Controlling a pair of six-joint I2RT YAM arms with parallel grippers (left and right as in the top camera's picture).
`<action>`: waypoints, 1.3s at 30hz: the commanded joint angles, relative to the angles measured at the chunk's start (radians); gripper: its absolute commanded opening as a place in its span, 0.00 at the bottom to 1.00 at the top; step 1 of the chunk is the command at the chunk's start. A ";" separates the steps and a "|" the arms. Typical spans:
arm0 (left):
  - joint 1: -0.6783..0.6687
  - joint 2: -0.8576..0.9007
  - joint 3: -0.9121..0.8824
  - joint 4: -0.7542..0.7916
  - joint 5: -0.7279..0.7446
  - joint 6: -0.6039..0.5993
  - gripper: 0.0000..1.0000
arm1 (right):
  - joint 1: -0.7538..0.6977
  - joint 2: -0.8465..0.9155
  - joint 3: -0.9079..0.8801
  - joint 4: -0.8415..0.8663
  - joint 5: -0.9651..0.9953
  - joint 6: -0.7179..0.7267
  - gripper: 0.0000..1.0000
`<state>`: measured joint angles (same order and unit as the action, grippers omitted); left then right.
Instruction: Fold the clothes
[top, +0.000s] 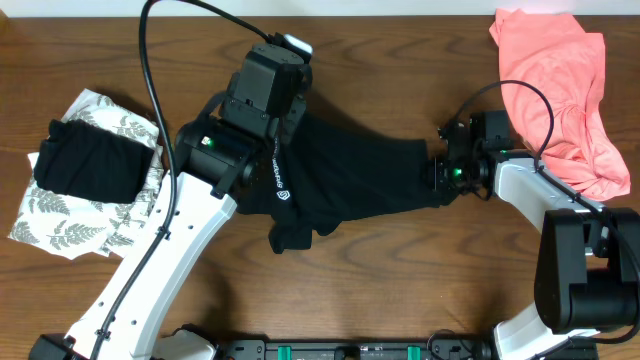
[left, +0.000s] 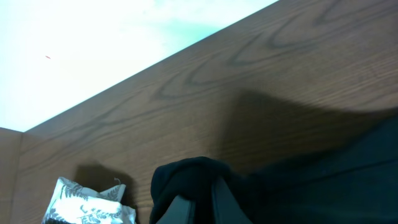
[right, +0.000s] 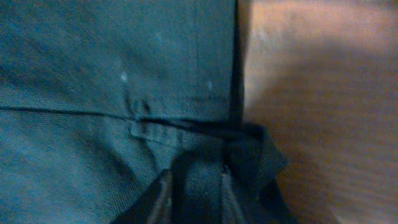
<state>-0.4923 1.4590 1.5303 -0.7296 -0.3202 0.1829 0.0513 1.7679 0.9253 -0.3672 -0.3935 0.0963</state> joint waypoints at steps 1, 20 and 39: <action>0.005 -0.013 0.005 0.006 -0.009 -0.008 0.07 | 0.007 -0.005 0.006 0.019 -0.062 0.003 0.18; 0.005 -0.019 0.005 0.006 -0.010 0.003 0.07 | -0.025 -0.249 0.057 -0.039 0.013 0.006 0.01; 0.003 -0.349 0.011 -0.028 -0.013 0.005 0.07 | -0.192 -0.759 0.265 -0.179 0.080 0.045 0.01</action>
<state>-0.4927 1.1561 1.5303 -0.7490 -0.3202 0.1837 -0.1337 1.0378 1.1477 -0.5247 -0.3504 0.1265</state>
